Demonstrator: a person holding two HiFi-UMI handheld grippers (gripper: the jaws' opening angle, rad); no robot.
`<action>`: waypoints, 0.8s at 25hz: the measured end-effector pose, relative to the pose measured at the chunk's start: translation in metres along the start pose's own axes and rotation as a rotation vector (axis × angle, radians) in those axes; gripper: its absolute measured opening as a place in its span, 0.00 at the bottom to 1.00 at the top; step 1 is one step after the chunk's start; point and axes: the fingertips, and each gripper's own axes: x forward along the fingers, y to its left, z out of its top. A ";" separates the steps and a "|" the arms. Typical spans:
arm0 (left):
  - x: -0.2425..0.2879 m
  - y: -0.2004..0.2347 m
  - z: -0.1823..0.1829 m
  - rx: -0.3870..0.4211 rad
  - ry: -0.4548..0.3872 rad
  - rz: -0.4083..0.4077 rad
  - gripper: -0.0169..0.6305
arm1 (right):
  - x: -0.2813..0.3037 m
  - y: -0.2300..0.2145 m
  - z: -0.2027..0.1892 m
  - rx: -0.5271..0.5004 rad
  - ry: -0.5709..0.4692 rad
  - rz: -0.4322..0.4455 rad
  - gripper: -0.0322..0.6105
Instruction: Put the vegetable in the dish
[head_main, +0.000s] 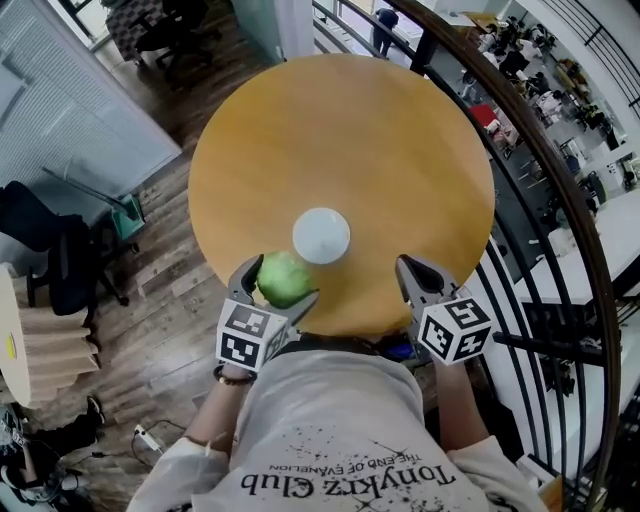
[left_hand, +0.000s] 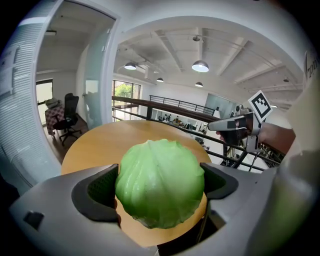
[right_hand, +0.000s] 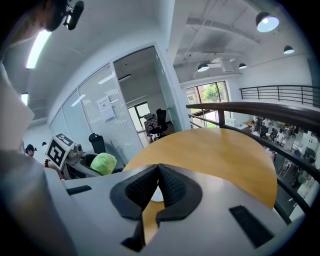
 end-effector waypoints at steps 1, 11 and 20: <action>0.002 -0.001 0.000 0.002 0.003 -0.004 0.79 | -0.002 -0.002 -0.001 0.003 -0.001 -0.006 0.09; 0.015 0.004 0.012 0.026 0.026 -0.023 0.79 | 0.002 -0.014 -0.003 0.040 0.008 -0.029 0.09; 0.037 0.002 0.016 0.027 0.048 -0.044 0.79 | 0.010 -0.033 -0.001 0.067 -0.001 -0.040 0.09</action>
